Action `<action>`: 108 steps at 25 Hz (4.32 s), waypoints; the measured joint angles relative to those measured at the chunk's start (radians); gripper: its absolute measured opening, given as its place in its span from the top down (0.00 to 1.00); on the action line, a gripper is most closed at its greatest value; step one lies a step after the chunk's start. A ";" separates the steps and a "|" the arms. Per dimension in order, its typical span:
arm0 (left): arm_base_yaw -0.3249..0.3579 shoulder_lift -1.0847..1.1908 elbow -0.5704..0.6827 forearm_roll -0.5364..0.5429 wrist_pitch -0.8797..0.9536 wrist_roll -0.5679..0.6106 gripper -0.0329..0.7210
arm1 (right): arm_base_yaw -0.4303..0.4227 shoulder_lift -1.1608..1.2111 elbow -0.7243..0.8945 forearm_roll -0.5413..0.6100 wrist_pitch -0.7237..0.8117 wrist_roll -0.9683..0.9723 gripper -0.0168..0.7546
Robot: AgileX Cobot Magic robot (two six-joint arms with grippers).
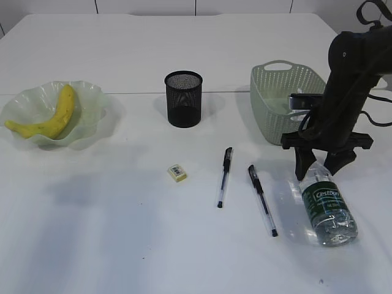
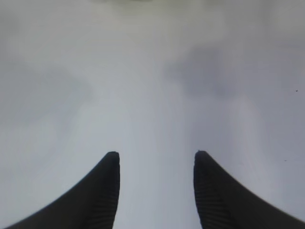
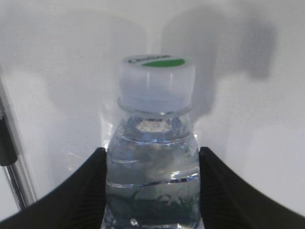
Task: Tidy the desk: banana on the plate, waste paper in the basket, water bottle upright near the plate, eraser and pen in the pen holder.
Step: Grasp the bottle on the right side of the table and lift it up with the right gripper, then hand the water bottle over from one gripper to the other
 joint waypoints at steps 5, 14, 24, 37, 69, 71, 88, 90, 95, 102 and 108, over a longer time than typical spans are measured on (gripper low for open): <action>0.000 0.000 0.000 0.000 -0.005 0.000 0.49 | 0.000 -0.002 0.000 0.000 0.000 0.000 0.46; 0.000 0.000 0.000 0.000 -0.009 0.000 0.49 | 0.000 -0.035 0.000 -0.002 -0.013 0.002 0.46; 0.000 0.000 0.000 0.000 -0.033 0.000 0.49 | 0.000 -0.109 0.000 -0.002 0.006 0.002 0.47; 0.000 0.000 0.000 0.000 -0.072 0.000 0.49 | 0.000 -0.124 0.000 -0.002 0.014 0.002 0.53; 0.000 0.000 0.000 0.000 -0.074 0.000 0.49 | 0.000 -0.136 0.006 0.038 0.016 -0.036 0.67; 0.000 0.000 0.000 0.000 -0.074 0.000 0.49 | 0.000 -0.150 0.006 0.042 0.016 -0.040 0.67; 0.000 0.000 0.000 0.000 -0.076 0.000 0.49 | 0.000 -0.309 0.008 0.061 0.068 -0.100 0.67; 0.000 0.000 0.000 0.000 -0.076 0.000 0.49 | 0.000 -0.338 0.008 0.078 0.077 -0.121 0.67; 0.000 0.000 0.000 0.000 -0.076 0.000 0.49 | 0.039 -0.412 0.008 0.085 0.066 -0.164 0.67; 0.000 0.000 0.000 0.000 -0.076 0.000 0.49 | 0.149 -0.475 0.008 0.113 0.041 -0.229 0.67; 0.000 0.000 0.000 0.000 -0.076 0.002 0.47 | 0.174 -0.525 0.010 0.217 0.032 -0.310 0.67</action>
